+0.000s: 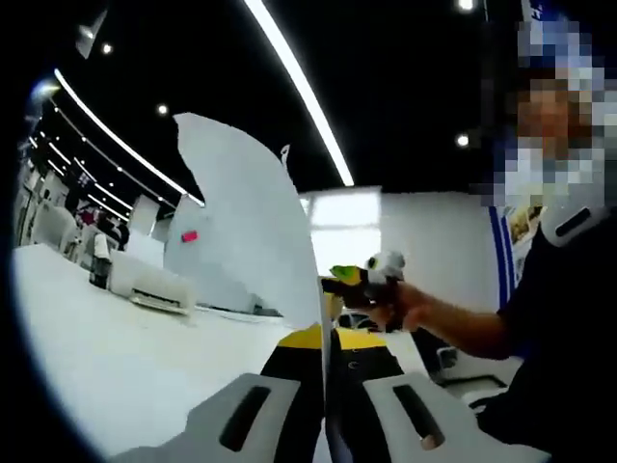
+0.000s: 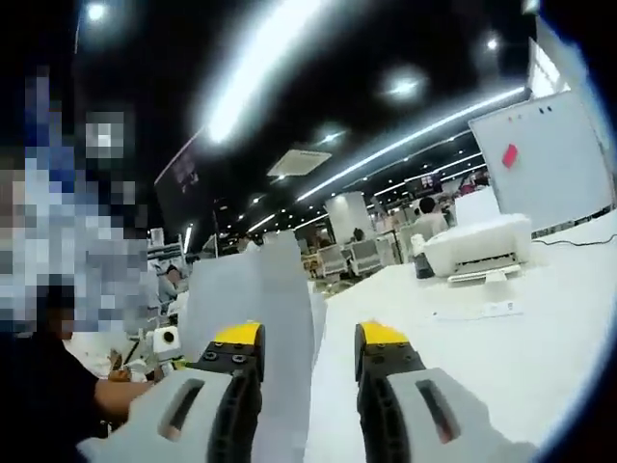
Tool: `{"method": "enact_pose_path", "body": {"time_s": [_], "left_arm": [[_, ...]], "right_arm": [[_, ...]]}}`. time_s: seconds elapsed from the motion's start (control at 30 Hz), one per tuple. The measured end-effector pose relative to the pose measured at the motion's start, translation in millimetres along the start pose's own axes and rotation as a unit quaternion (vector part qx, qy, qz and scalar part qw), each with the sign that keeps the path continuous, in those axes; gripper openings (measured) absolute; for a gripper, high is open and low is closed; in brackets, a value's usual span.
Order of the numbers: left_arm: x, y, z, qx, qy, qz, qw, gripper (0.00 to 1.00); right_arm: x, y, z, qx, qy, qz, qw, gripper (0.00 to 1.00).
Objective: Organize the stack of printing papers by aligning and flattening the scattered papers on the table
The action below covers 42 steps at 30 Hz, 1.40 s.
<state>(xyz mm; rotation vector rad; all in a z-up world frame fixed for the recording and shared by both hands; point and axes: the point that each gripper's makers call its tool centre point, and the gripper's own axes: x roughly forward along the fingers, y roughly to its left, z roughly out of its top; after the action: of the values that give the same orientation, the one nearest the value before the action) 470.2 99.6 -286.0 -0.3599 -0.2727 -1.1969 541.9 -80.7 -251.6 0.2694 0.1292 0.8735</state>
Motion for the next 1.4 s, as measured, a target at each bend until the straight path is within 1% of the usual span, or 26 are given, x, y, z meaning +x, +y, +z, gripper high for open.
{"method": "enact_pose_path", "body": {"time_s": [0.07, 0.17, 0.23, 0.3, 0.4, 0.47, 0.5, 0.6, 0.67, 0.77, 0.83, 0.9, 0.97, 1.03, 1.1, 1.17, 1.27, 1.3, 1.4], "left_arm": [[0, 1.5, 0.9, 0.001, -0.003, 0.003, 1.0, 0.05], [0, 1.7, 1.4, 0.002, -0.005, 0.004, 1.0, 0.05], [0, 2.0, 0.8, 0.002, -0.004, 0.005, 1.0, 0.05], [0, 1.9, 0.8, 0.002, -0.005, 0.004, 1.0, 0.05], [-1, 2.8, 2.0, 0.002, -0.009, 0.005, 0.9999, 0.06], [-1, 2.2, 3.6, 0.004, -0.014, 0.003, 0.9999, 0.06], [-1, 2.1, 3.6, 0.004, -0.014, 0.003, 0.9999, 0.06], [-1, 1.8, 4.0, 0.006, -0.015, 0.001, 0.9999, 0.06], [-1, -1.8, 4.2, 0.004, -0.015, -0.009, 0.9998, 0.06], [1, -4.4, 2.4, 0.008, -0.01, -0.013, 0.9998, 0.06], [1, -2.9, 2.1, 0.009, -0.009, -0.011, 0.9999, 0.06], [0, -0.6, 2.6, 0.009, -0.01, -0.006, 0.9999, 0.06], [-1, 1.2, 3.2, 0.009, -0.012, -0.002, 0.9999, 0.06], [-1, 3.4, 4.5, 0.008, -0.015, 0.002, 0.9998, 0.06], [-2, 6.1, 6.3, 0.009, -0.02, 0.008, 0.9997, 0.06], [-3, 9.6, 8.2, 0.008, -0.025, 0.016, 0.9995, 0.06], [-3, 10.4, 8.0, 0.008, -0.026, 0.018, 0.9995, 0.06], [-2, 10.2, 7.7, 0.008, -0.026, 0.018, 0.9995, 0.06], [0, 8.9, 5.6, 0.002, -0.023, 0.016, 0.9996, 0.09]], "right_arm": [[-1, 1, -15.8, 0.005, 0.011, 0.001, 0.9999, 0.32], [2, 10, -42.3, 0.019, 0.028, 0.012, 0.9994, 0.32], [4, 15, -55.5, 0.02, 0.033, 0.015, 0.9991, 0.32], [6, 19, -65.3, 0.018, 0.037, 0.017, 0.999, 0.3], [8, 25, -79.8, 0.02, 0.052, 0.016, 0.9983, 0.24], [8, 27, -83.9, 0.023, 0.057, 0.012, 0.9981, 0.24], [7, 34, -90.2, 0.033, 0.061, 0.013, 0.9975, 0.23], [5, 32, -99.7, 0.04, 0.068, 0.016, 0.9968, 0.22], [4, 31, -102.4, 0.052, 0.069, 0.028, 0.9959, 0.23], [7, 30, -97.5, 0.079, 0.063, 0.045, 0.9939, 0.28], [12, 36, -97.9, 0.08, 0.069, 0.051, 0.9931, 0.28], [16, 45, -103.6, 0.069, 0.081, 0.054, 0.9929, 0.28], [20, 51, -108.0, 0.067, 0.084, 0.053, 0.9928, 0.27], [23, 56, -111.8, 0.068, 0.081, 0.042, 0.9935, 0.27], [25, 57, -116.6, 0.079, 0.081, 0.023, 0.9933, 0.27], [28, 61, -118.9, 0.089, 0.07, 0.013, 0.9934, 0.27], [30, 64, -114.8, 0.114, 0.047, 0.019, 0.9922, 0.26], [30, 62, -111.8, 0.119, 0.037, 0.02, 0.992, 0.24], [30, 59, -105.8, 0.133, 0.024, 0.024, 0.9905, 0.18]]}}
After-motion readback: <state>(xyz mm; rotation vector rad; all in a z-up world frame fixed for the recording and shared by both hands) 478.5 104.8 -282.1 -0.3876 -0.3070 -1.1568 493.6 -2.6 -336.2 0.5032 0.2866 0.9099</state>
